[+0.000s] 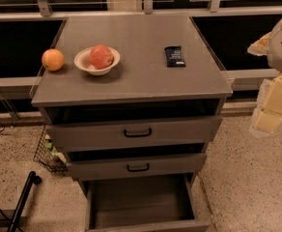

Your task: Place apple into bottom drawer

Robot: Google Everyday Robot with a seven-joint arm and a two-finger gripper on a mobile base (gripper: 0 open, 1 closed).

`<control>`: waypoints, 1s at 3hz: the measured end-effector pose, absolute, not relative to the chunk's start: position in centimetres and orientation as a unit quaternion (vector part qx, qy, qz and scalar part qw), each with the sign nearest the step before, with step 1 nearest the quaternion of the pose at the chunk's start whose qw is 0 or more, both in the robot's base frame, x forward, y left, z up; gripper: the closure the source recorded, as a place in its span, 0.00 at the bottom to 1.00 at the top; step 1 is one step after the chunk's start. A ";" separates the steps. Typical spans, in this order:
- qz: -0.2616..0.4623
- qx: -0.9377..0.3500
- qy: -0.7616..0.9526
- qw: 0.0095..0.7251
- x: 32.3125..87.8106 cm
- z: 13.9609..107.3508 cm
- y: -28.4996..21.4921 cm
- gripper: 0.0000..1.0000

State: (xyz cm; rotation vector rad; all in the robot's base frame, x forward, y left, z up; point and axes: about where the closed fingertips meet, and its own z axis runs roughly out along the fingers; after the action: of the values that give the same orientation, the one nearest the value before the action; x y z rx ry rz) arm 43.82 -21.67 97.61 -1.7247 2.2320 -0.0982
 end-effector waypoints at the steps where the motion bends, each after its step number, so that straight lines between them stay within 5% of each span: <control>1: -0.037 -0.599 0.781 0.170 44.6 97.7 -21.5 0.00; 3: -0.016 -0.576 0.783 0.234 51.6 96.2 -18.0 0.00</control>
Offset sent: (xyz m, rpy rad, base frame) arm 0.0544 0.0157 -0.0097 0.0887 -0.0860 -0.0447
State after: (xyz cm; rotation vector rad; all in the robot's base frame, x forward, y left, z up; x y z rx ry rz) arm 51.65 -17.98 96.17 -1.5824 2.1489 -0.0447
